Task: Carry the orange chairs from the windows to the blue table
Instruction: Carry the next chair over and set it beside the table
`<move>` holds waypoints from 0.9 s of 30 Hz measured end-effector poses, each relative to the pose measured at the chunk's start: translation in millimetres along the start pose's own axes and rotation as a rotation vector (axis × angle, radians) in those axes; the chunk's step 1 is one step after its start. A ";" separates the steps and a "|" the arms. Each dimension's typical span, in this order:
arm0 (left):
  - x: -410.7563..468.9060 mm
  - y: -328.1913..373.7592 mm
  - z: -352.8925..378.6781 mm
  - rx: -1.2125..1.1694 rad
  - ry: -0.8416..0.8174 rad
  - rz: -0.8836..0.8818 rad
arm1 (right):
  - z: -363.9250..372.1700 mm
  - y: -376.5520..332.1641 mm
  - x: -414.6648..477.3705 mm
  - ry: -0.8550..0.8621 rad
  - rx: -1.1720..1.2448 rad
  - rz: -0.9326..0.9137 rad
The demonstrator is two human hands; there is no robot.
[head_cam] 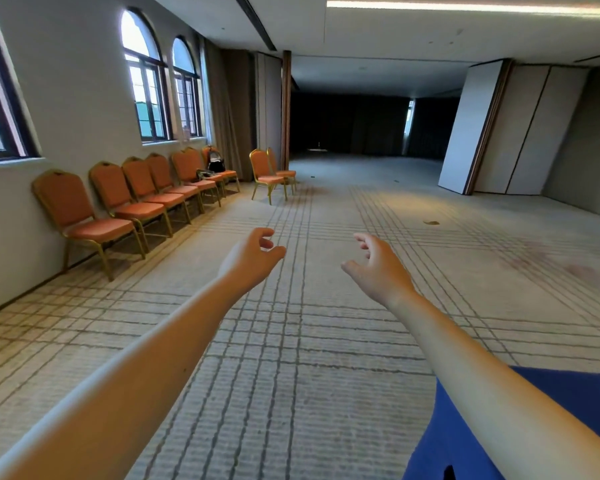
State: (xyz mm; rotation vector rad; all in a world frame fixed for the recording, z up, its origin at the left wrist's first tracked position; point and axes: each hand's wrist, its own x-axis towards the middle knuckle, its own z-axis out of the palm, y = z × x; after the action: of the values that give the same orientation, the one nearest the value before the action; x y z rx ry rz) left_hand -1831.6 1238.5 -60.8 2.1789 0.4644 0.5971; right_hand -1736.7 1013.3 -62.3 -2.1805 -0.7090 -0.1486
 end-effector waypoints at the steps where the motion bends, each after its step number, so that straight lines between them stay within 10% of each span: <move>1: 28.1 -3.6 3.9 -0.005 0.004 0.007 | 5.2 4.6 26.6 0.006 -0.012 -0.006; 27: 726.8 -90.1 192.3 -0.006 0.026 -0.135 | 129.1 217.6 740.7 -0.107 0.009 -0.015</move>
State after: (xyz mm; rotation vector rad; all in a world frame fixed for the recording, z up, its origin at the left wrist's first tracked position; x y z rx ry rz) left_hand -1139.5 1545.5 -50.7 2.1170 0.6170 0.5521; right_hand -1018.6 1324.2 -47.8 -2.1878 -0.7848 -0.0371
